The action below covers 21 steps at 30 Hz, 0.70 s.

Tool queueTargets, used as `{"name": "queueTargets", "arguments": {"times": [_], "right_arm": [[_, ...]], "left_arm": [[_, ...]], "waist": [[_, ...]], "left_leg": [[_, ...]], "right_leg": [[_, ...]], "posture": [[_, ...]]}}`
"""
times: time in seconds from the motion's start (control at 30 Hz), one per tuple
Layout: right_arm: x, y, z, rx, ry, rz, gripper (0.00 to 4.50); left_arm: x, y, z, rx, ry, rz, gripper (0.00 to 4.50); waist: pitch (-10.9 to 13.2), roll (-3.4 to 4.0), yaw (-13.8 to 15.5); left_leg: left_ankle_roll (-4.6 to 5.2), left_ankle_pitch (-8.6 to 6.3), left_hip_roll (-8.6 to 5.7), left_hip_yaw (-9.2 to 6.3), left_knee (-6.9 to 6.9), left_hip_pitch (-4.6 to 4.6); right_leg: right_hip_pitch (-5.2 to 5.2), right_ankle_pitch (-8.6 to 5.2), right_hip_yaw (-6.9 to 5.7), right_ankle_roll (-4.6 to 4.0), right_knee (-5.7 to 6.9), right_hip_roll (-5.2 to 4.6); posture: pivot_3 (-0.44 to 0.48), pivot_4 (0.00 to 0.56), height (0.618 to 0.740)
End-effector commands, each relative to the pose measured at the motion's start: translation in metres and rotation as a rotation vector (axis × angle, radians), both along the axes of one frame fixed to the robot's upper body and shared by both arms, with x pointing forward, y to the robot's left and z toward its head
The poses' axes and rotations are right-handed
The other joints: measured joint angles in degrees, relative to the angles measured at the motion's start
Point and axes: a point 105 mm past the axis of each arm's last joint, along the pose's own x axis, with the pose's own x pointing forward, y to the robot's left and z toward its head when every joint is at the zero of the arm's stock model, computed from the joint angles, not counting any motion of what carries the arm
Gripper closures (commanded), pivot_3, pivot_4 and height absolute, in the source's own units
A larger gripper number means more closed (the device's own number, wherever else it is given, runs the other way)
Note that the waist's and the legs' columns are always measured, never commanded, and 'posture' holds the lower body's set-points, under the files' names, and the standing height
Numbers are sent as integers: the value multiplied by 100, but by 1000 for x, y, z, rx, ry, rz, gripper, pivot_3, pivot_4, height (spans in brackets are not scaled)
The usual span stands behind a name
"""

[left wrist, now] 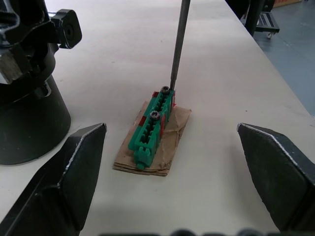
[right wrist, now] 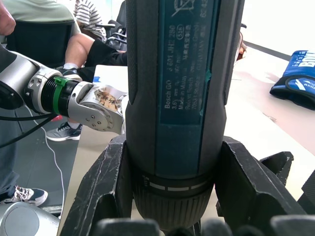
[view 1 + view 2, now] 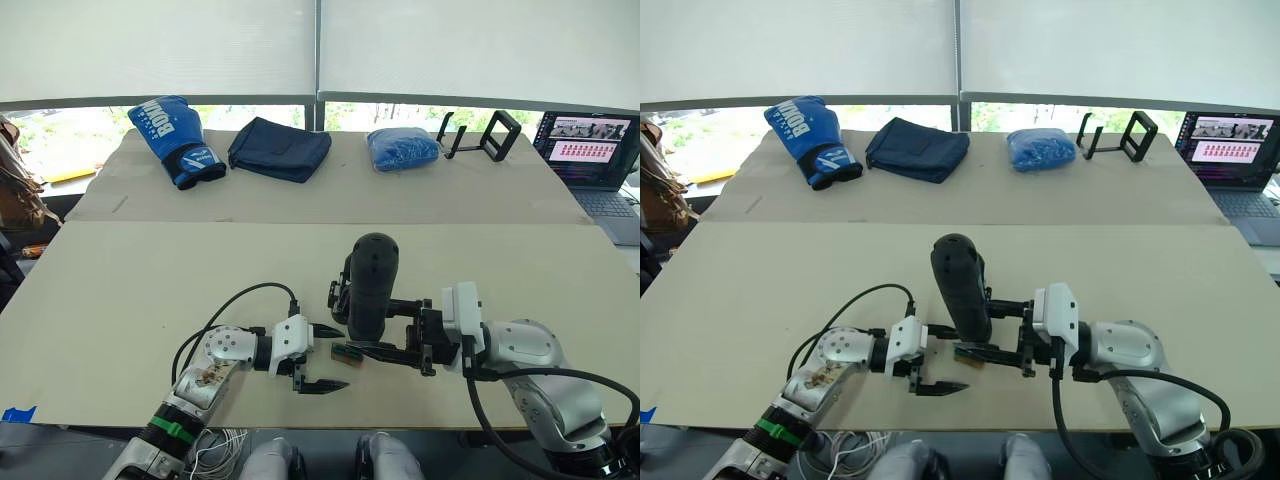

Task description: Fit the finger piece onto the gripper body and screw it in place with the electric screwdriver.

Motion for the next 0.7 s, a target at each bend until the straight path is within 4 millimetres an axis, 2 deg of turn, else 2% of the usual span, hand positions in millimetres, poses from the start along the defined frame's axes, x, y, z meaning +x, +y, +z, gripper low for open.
{"name": "queueTargets", "arguments": {"times": [0.03, 0.7], "right_arm": [[-6, 1, 12, 24, -41, 21, 2593], [-7, 0, 15, 25, -34, 39, 2593]], "left_arm": [[-4, 3, -15, 28, 64, 20, 0], [-5, 3, -16, 26, 67, 22, 0]], "waist": [[0, 0, 0], [0, 0, 0]], "left_leg": [[0, 0, 0, 0, 0, 0], [2, -2, 0, -1, -1, -1]], "right_leg": [[0, 0, 0, 0, 0, 0], [0, 0, 0, 0, -1, -2]], "posture": [[0, 150, 740], [0, 150, 740]]}}
